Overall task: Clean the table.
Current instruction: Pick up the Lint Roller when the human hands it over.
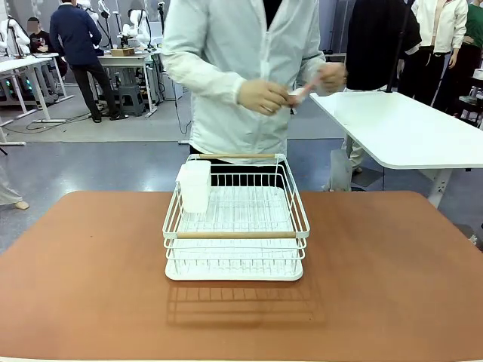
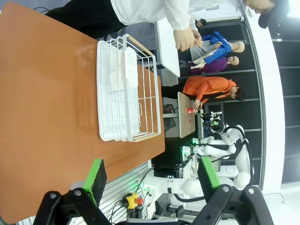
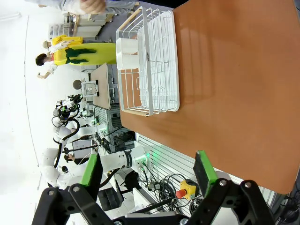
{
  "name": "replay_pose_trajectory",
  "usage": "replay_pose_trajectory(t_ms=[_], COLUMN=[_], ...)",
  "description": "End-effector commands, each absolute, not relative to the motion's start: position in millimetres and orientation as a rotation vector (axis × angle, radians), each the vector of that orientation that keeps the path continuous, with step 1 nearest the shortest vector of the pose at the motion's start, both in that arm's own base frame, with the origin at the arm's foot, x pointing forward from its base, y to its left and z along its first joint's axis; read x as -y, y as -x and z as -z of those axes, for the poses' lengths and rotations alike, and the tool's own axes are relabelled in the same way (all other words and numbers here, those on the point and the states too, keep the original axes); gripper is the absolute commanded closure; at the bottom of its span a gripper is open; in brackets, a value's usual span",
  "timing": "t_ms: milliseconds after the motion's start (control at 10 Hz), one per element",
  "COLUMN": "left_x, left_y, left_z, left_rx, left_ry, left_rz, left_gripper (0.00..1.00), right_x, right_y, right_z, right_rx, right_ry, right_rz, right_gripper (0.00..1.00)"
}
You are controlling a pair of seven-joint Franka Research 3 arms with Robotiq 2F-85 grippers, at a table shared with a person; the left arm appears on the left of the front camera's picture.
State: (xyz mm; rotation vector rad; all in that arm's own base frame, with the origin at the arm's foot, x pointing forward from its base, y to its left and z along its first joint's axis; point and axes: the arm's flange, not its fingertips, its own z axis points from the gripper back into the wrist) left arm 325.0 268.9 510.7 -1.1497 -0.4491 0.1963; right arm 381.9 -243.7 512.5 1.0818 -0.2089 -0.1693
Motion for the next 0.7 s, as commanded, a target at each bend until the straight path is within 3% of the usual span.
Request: replay_pose_trajectory(t_ms=[0, 600], left_x=[-269.8, -269.8], left_y=[-322.7, -322.7], left_z=[-511.9, -511.9], left_rx=[0.461, 0.461], left_ry=[1.171, 1.171], left_rz=[-0.186, -0.186], left_gripper=[0.0, 0.0], right_x=[242.7, 242.7], right_y=[-381.6, -381.6], right_z=[-515.8, -515.8], right_rx=[0.217, 0.217], right_ry=[-1.082, -1.082], right_rz=[0.162, 0.162], right_gripper=[0.0, 0.0])
